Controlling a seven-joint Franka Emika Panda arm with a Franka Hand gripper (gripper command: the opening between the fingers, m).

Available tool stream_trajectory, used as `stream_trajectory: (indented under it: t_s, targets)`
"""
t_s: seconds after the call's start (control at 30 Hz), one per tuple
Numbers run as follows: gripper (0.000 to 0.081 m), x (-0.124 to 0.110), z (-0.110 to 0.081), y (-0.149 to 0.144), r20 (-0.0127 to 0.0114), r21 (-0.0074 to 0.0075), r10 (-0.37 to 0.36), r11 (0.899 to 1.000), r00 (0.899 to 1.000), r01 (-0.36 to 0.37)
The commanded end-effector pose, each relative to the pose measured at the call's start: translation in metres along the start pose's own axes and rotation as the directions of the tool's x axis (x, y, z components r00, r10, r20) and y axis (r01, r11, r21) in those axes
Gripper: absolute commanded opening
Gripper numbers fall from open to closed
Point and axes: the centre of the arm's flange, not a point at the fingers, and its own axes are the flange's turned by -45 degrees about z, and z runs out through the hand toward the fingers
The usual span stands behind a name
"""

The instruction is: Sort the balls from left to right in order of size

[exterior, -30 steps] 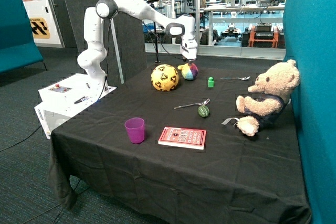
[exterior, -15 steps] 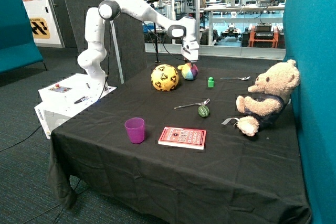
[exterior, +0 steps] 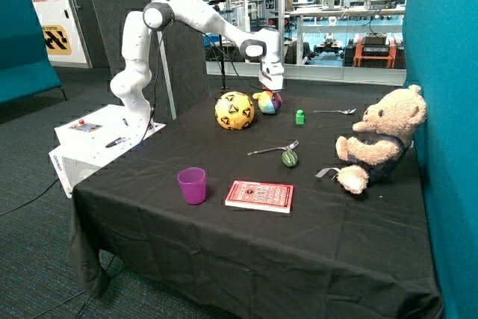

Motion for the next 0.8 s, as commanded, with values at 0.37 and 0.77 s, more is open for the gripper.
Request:
stream_trajectory:
  t_s: [0.37, 0.77]
  targets:
    - [0.0, -0.004, 0.009, -0.006, -0.0075, -0.0031, 0.018, 1.0, 1.0, -0.018]
    - [0.0, -0.01, 0.0, 0.001, -0.0075, -0.0031, 0.025, 1.0, 1.0, -0.025]
